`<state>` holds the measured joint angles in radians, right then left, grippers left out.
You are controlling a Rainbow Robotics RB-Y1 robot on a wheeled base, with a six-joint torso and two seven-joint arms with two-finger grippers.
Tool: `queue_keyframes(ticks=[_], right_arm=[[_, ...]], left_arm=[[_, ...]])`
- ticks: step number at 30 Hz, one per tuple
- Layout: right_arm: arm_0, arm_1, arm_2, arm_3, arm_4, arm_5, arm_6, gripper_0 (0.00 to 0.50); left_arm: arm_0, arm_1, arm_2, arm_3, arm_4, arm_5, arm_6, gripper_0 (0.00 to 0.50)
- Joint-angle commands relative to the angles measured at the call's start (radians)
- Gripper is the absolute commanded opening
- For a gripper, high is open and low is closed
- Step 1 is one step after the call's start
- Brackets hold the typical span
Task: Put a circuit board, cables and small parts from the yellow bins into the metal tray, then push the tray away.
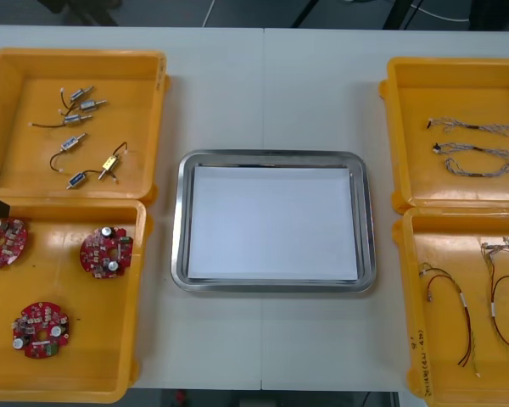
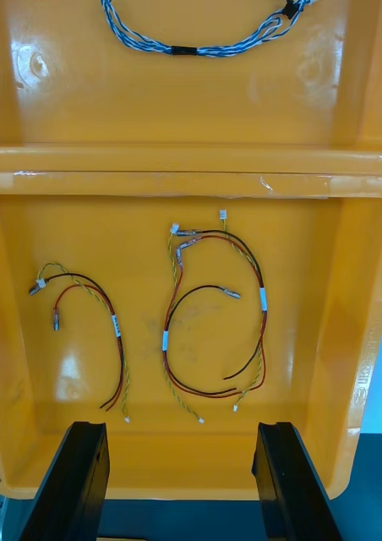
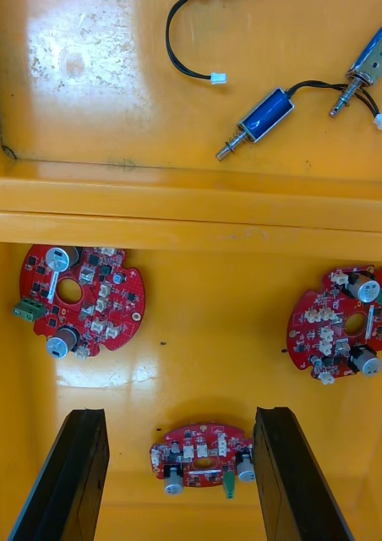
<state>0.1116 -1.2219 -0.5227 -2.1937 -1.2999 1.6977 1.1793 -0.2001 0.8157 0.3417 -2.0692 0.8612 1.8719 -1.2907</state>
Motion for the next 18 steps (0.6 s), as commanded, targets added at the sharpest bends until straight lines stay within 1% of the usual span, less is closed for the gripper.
queue_keyframes(ticks=[1, 18], right_arm=[[-0.021, -0.008, 0.007, -0.020, -0.007, 0.007, -0.032, 0.500], [-0.021, -0.008, 0.007, -0.020, -0.007, 0.007, -0.032, 0.500]], left_arm=[[-0.030, 0.014, -0.007, -0.009, 0.001, 0.007, 0.096, 0.500], [-0.030, 0.014, -0.007, -0.009, 0.001, 0.007, 0.096, 0.500]])
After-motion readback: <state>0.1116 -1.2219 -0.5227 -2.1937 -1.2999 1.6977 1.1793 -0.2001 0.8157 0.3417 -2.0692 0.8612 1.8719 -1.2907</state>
